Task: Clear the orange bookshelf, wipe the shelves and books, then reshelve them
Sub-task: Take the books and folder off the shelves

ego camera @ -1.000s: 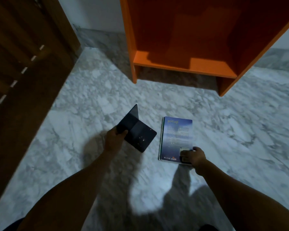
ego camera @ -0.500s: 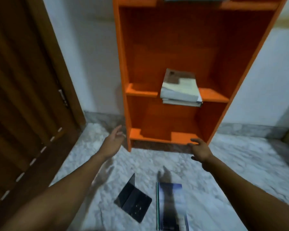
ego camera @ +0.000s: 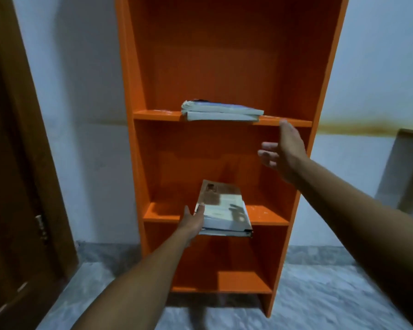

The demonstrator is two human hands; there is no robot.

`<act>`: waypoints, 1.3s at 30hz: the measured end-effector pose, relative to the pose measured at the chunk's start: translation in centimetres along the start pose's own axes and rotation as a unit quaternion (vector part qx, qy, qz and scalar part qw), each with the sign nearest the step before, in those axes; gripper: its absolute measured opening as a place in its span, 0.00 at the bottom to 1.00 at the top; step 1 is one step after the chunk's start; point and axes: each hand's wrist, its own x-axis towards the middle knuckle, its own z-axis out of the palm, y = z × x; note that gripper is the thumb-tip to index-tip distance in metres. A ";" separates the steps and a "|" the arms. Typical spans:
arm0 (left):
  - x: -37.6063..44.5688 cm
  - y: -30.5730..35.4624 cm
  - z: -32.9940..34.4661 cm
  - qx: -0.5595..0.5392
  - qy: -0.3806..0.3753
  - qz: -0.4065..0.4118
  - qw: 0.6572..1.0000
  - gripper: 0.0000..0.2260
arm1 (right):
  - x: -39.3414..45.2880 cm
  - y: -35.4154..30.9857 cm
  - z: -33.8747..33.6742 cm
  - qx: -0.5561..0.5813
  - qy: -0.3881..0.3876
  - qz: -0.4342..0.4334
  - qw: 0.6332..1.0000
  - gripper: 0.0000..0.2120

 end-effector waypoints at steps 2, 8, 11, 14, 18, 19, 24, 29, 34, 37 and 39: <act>0.8 0.4 1.0 -0.029 0.007 -0.015 0.999 0.38 | 1.3 -2.7 1.6 0.025 -0.024 0.025 0.999 0.30; 0.9 0.5 1.7 -0.098 -0.019 -0.017 0.995 0.37 | 2.8 -5.6 4.8 0.012 -0.078 0.075 0.994 0.33; 0.0 0.2 1.1 -0.109 -0.062 -0.044 0.991 0.41 | 2.6 -5.6 5.0 0.047 -0.078 0.084 0.992 0.32; -0.6 -0.4 0.1 -0.124 -0.118 -0.069 0.983 0.52 | 1.7 -5.2 5.4 0.082 -0.092 0.083 0.989 0.22; -0.7 -0.2 -0.8 -0.121 -0.143 -0.081 0.979 0.43 | 0.6 -5.1 5.8 0.141 -0.137 0.121 0.973 0.08; -0.4 0.1 -0.8 -0.122 -0.136 -0.083 0.980 0.38 | 0.5 -5.4 5.9 0.151 -0.143 0.129 0.970 0.08; 0.5 1.1 0.4 -0.152 -0.122 -0.050 0.980 0.24 | 0.8 -6.4 7.7 0.116 -0.130 0.140 0.975 0.06; -1.4 -0.6 1.2 -0.196 -0.110 0.004 0.974 0.26 | 1.1 -3.9 8.9 0.150 -0.082 0.124 0.977 0.36; -3.6 -4.1 0.9 -0.161 -0.080 0.040 0.983 0.37 | -3.1 -1.8 7.7 0.192 -0.061 0.056 0.978 0.40; -5.8 -5.9 0.6 -0.165 -0.062 0.048 0.983 0.30 | -5.7 -0.7 6.2 0.159 -0.044 0.029 0.986 0.34; -7.4 -6.8 0.4 -0.162 -0.059 0.059 0.983 0.25 | -7.7 0.2 4.7 0.143 -0.048 0.019 0.988 0.32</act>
